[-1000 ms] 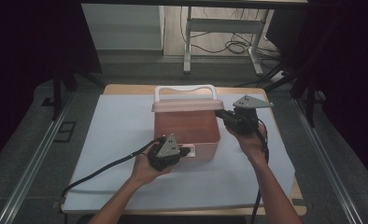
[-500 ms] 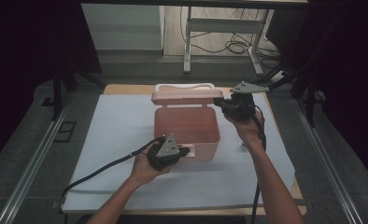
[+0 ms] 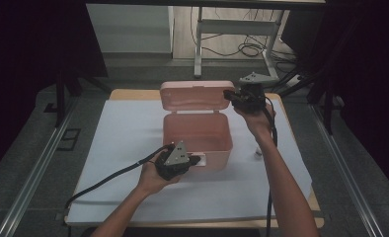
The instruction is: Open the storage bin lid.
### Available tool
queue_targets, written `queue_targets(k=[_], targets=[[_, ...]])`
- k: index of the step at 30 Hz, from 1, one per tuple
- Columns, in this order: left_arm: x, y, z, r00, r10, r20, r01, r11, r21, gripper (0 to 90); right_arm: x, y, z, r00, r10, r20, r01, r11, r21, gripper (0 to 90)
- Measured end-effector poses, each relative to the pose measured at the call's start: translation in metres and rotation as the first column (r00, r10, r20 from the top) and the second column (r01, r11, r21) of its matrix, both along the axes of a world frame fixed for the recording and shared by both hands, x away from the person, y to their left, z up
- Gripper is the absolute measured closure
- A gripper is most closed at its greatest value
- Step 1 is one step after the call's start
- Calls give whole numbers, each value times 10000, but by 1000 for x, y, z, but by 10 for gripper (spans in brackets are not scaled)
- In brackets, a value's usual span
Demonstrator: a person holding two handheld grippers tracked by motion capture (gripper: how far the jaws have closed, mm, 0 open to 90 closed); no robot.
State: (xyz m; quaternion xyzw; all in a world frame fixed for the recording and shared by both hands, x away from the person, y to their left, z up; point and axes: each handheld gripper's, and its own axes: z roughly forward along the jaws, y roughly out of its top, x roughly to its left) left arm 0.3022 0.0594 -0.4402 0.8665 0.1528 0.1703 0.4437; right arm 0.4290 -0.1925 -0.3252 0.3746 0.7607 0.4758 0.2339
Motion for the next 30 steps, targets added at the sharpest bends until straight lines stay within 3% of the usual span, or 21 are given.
queue_targets(k=[18,30], targets=[[0,0,0,10000,12,-26,-13,10000,-44,900,36,4,-1,9992,-255,-299,259,9996,124,895],[-1,-1,0,10000,74,-40,-74,9999,-67,900,55,1,-12,9957,-571,-730,592,9979,263,895]])
